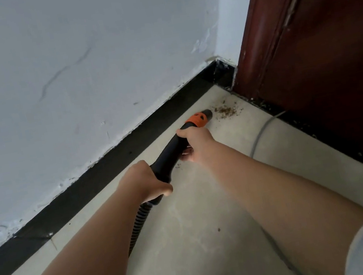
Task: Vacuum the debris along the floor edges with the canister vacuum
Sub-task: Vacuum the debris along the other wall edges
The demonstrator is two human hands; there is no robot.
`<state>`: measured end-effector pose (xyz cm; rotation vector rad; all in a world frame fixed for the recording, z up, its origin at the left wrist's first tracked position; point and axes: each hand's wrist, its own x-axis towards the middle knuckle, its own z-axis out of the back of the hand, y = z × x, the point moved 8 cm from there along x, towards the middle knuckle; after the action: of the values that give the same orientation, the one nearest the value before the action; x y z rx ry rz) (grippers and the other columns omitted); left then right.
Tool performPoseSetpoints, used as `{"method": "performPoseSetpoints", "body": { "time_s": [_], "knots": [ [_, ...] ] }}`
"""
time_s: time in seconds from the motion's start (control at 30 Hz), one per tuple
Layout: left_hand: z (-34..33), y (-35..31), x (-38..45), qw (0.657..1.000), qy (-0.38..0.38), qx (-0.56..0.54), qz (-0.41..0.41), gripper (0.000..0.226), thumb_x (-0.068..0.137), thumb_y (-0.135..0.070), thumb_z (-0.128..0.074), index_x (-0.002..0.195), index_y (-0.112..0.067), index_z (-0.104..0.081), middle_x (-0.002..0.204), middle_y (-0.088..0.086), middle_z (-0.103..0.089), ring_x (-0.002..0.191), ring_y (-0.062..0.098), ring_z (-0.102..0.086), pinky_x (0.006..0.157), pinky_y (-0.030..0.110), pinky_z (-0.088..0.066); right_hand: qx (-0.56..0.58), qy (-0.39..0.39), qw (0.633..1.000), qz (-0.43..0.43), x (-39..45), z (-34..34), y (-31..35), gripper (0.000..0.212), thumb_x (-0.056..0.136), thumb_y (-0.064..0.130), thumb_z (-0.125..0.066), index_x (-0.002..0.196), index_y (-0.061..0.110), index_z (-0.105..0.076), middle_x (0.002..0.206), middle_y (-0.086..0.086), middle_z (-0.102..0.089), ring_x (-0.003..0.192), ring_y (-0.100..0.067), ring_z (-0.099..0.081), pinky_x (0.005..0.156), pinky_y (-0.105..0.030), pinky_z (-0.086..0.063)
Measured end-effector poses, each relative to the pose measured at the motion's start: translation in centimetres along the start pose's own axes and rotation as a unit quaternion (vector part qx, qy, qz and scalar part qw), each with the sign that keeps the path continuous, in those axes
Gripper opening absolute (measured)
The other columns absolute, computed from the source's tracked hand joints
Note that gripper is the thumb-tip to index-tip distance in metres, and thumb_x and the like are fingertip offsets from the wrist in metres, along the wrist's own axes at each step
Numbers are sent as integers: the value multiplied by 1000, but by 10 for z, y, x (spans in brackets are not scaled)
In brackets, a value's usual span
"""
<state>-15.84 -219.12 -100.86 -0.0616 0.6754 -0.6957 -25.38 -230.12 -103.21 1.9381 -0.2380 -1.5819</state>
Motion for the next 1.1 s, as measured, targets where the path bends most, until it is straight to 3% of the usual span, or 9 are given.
{"method": "performPoseSetpoints", "body": {
  "time_s": [0.3, 0.5, 0.73, 0.93, 1.1],
  "knots": [
    [-1, -63, 37, 1000, 8, -13, -19, 32, 66, -24, -75, 76, -12, -47, 68, -1, -52, 60, 8, -49, 53, 22, -41, 17, -18, 999, 34, 33, 39, 47, 45, 88, 10, -62, 127, 2, -43, 121, -19, -54, 108, -35, -56, 68, -39, -48],
    [-8, -87, 57, 999, 14, -31, -24, 38, 66, -25, -75, 90, -9, -51, 74, 1, -52, 65, 10, -50, 56, 22, -43, 23, -20, 998, 55, 51, 57, 67, 43, 88, 9, -62, 126, 2, -44, 122, -19, -53, 103, -34, -56, 68, -40, -48],
    [-9, -80, 58, 999, -12, -25, -22, 43, 65, -24, -75, 97, -10, -50, 81, 2, -54, 69, 11, -51, 62, 26, -46, 49, -9, 997, 65, 52, 54, 64, 43, 89, 8, -60, 128, 3, -42, 121, -17, -51, 107, -34, -54, 74, -42, -52],
    [-8, -80, 44, 998, -37, -5, -45, 43, 63, -29, -75, 96, -14, -50, 84, 2, -59, 77, 18, -61, 76, 38, -56, 96, -6, 994, 53, 44, 65, 57, 51, 90, 6, -58, 135, 3, -35, 132, -19, -44, 118, -39, -47, 87, -51, -48],
    [-12, -101, 28, 996, -27, 40, -73, 40, 66, -32, -72, 93, -16, -46, 81, 0, -56, 75, 16, -58, 58, 27, -46, 139, -21, 988, 63, 34, 87, 48, 51, 88, 6, -60, 134, 1, -39, 131, -21, -47, 115, -40, -50, 74, -48, -49]
  ]
}}
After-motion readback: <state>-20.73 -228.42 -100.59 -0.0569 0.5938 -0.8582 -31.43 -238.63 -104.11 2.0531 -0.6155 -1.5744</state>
